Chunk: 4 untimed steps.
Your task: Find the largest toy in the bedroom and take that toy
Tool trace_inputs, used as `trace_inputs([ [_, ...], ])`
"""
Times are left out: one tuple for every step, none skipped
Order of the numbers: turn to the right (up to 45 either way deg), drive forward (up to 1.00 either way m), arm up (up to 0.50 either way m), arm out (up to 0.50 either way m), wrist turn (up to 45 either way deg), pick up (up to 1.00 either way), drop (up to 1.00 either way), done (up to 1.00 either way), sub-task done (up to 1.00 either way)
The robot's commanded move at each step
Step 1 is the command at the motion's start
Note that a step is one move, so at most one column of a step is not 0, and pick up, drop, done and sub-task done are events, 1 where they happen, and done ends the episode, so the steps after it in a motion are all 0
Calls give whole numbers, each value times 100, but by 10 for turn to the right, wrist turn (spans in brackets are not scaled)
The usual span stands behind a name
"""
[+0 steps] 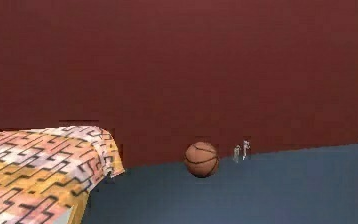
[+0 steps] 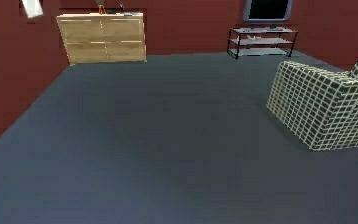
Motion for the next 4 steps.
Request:
trace_inputs([
  [0,75,0,0,0,0,0,0,0],
  [-450,0,0,0,0,0,0,0,0],
  [-240,0,0,0,0,0,0,0,0],
  [0,0,18,0,0,0,0,0,0],
])
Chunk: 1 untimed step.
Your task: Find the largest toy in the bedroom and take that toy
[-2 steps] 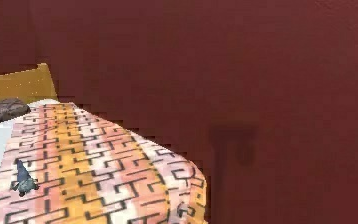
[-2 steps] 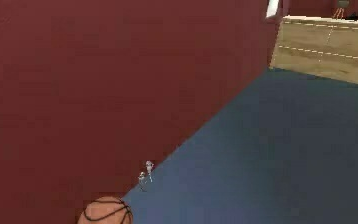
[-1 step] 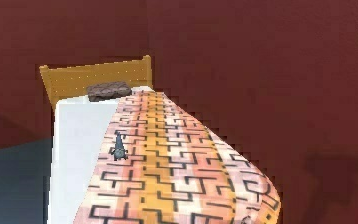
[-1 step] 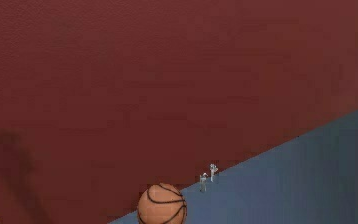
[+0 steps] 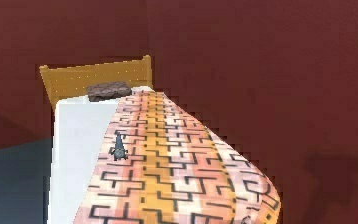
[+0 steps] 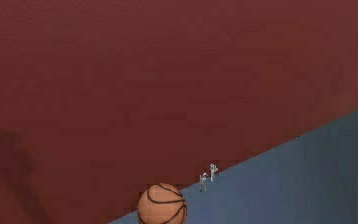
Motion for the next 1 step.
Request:
trace_inputs([
  [0,0,0,36,0,0,0,0,0],
])
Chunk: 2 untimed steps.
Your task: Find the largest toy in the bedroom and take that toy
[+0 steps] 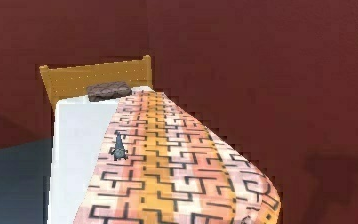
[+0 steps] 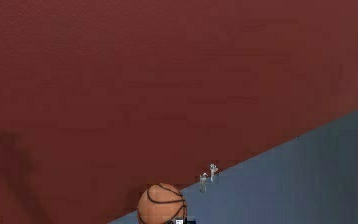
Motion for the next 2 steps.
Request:
trace_inputs([
  [0,0,0,0,450,0,0,0,0],
  [0,0,0,0,450,0,0,0,0],
])
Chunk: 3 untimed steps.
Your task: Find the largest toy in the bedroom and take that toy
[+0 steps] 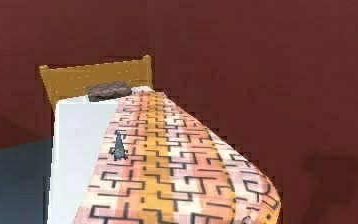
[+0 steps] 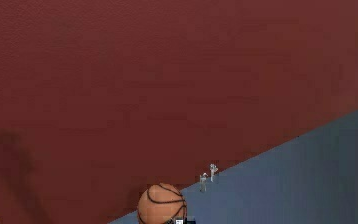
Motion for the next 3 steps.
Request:
trace_inputs([
  [0,0,0,0,450,0,0,0,0],
  [0,0,0,0,330,0,0,0,0],
  [0,0,-30,0,0,0,0,0,0],
])
